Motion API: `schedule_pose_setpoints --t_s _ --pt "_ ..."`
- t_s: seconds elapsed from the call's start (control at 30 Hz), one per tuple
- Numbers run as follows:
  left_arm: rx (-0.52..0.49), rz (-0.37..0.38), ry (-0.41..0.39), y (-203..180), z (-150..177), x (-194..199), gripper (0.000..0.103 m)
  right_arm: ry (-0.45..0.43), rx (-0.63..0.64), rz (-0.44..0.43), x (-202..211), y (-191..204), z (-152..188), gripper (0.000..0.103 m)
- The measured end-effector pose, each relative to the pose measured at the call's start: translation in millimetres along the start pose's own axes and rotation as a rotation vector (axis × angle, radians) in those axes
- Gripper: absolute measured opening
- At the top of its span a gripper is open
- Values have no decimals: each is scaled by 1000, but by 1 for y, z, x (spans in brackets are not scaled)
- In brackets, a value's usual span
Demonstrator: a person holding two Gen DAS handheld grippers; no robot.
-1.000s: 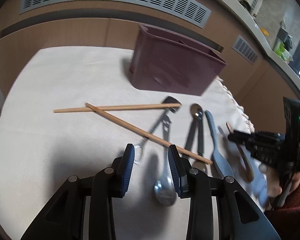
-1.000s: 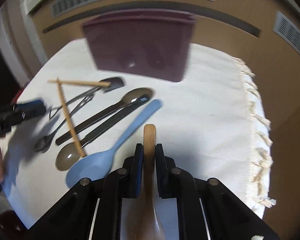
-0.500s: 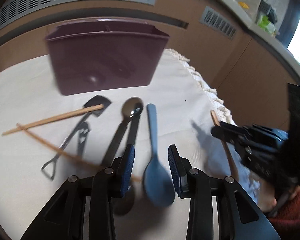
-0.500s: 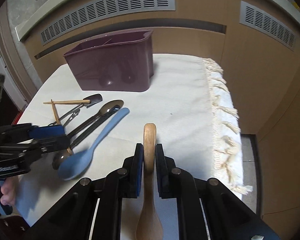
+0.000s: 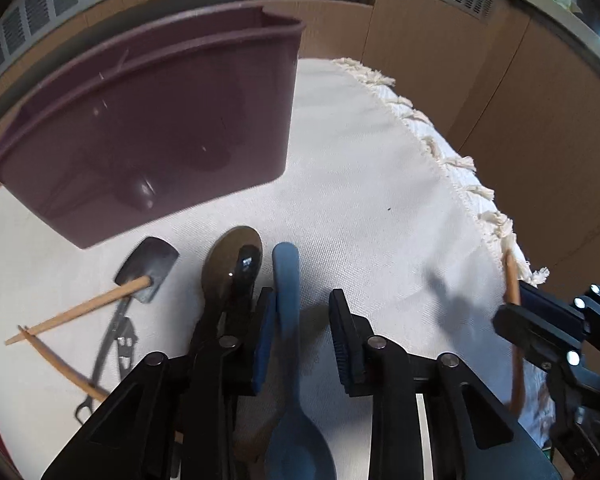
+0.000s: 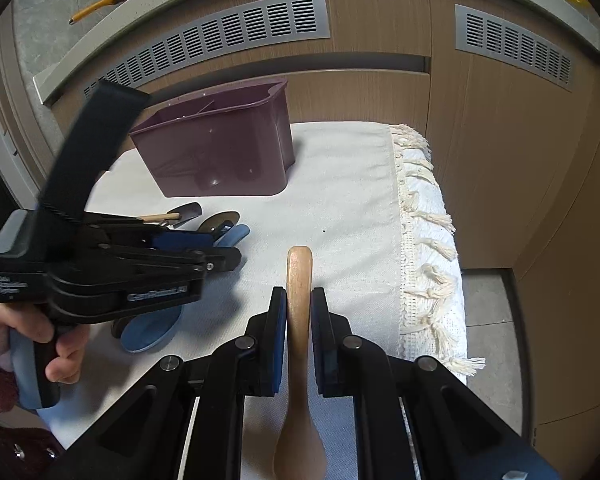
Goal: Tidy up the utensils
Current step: 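Lift both spoons and drop them into the purple caddy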
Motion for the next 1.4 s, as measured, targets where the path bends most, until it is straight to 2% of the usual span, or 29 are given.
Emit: schedule_pose_setpoints --t_s 0.1,0.13,0.23,0.33,0.57,0.67,0.77,1.03,1.17,1.23,1.33,1.4 --pt "-9 31 -37 3 2 1 20 -5 -2 1 1 -1 -2 10" --pt "-4 39 -40 6 4 2 12 -7 -3 1 2 0 -3 10" --pt "37 82 -62 13 12 13 12 -17 4 5 5 2 -7 10" --pt "55 128 -122 14 22 40 12 -26 5 5 9 4 -11 10" --pt "106 165 -297 21 27 116 12 -34 -5 -42 15 15 -19 10" --pt "113 173 -350 26 25 136 12 -45 5 -53 19 23 -24 10" --pt "106 155 -385 28 19 145 11 -60 26 -51 24 32 -29 10" --pt "128 155 -414 36 17 154 11 -74 65 -35 30 42 -36 10" --pt "112 141 -476 41 1 178 11 -96 77 -20 36 42 -46 10" --pt "98 139 -535 45 -18 204 11 -135 82 -12 46 42 -64 10" --pt "75 132 -661 54 -53 257 11 -295 122 2 91 49 -121 10" --pt "57 99 -747 64 -77 292 11 -386 152 3 118 57 -154 10"
Point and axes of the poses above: each gripper's, at about its wrist camera, not at the fingertips, and x roughly against the way its jaws point, y to its left, z to its underside, the point moved 9 cm from there along -x, roughly the way its jaws point
